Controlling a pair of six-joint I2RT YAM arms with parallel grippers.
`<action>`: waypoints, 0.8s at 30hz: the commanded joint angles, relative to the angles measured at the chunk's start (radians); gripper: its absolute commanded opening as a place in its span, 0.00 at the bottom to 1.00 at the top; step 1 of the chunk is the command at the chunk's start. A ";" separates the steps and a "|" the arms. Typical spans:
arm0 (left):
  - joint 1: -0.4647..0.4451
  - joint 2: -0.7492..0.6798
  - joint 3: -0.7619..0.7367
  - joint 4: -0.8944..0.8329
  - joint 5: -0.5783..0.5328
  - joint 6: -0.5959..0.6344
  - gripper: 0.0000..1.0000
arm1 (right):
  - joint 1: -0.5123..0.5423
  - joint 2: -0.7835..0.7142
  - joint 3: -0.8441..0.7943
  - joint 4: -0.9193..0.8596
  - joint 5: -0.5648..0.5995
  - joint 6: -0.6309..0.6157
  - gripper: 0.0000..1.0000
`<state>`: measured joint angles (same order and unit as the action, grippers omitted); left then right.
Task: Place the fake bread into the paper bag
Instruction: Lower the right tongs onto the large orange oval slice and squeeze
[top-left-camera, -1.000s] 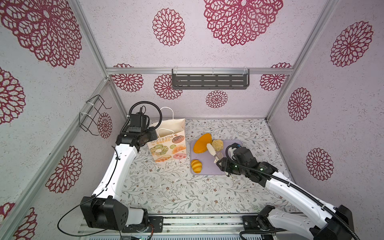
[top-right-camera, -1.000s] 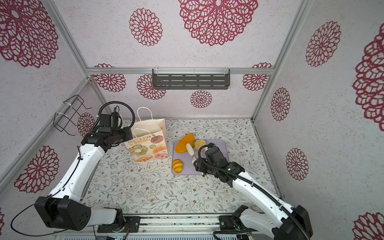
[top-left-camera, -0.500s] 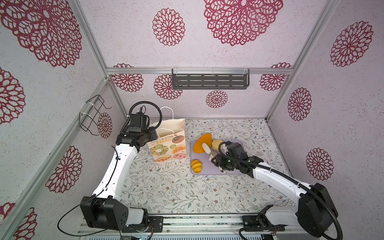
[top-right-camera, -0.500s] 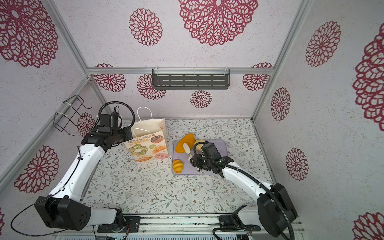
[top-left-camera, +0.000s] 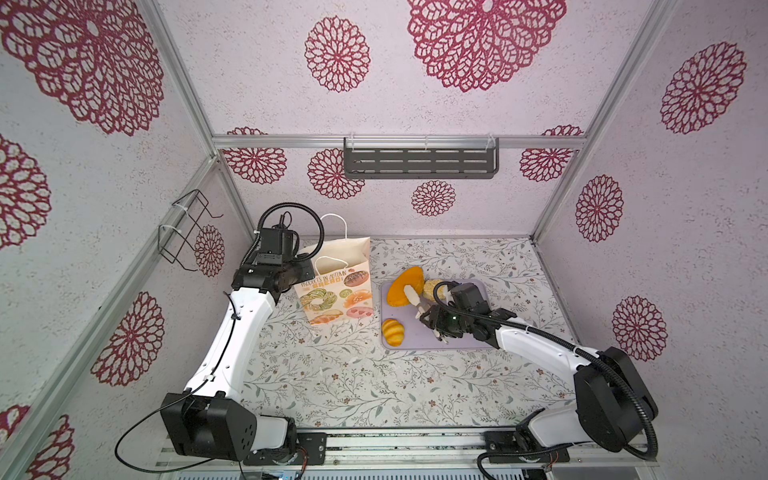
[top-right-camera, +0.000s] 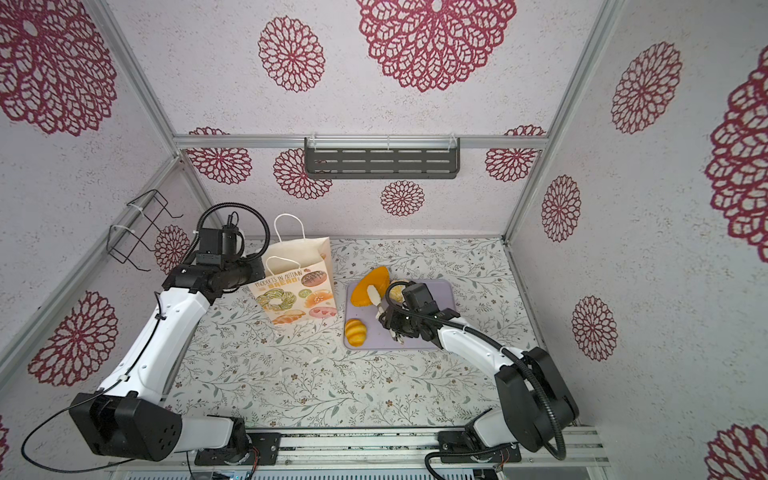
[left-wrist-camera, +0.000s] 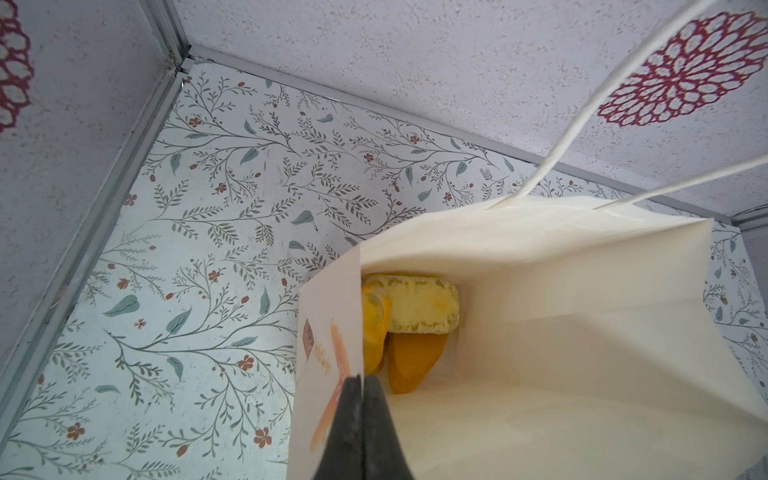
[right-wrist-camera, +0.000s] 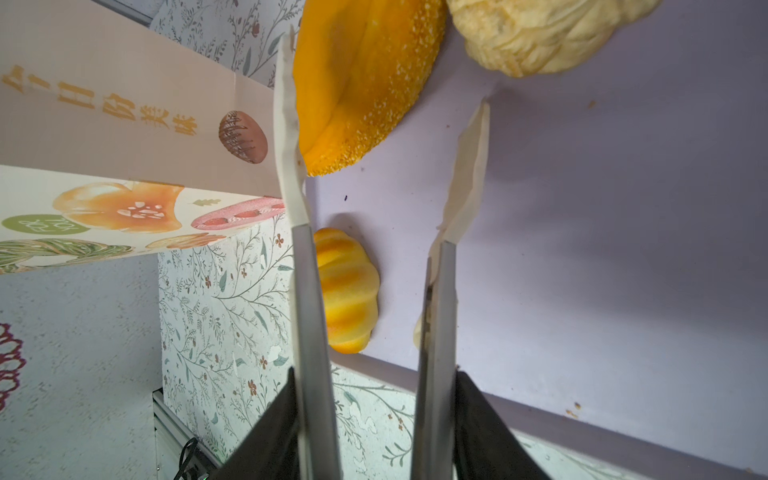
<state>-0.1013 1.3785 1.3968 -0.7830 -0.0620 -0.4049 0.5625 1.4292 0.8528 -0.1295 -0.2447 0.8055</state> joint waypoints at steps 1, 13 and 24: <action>-0.008 -0.004 0.006 0.019 0.000 0.001 0.00 | -0.012 0.003 0.048 0.077 -0.016 0.004 0.53; -0.008 -0.004 0.008 0.020 0.008 -0.001 0.00 | -0.034 0.064 0.100 0.099 -0.039 -0.007 0.52; -0.008 -0.001 0.008 0.019 0.004 -0.002 0.00 | -0.054 0.105 0.107 0.114 -0.062 -0.013 0.51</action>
<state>-0.1040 1.3796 1.3968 -0.7826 -0.0608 -0.4049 0.5198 1.5314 0.9234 -0.0635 -0.2779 0.8051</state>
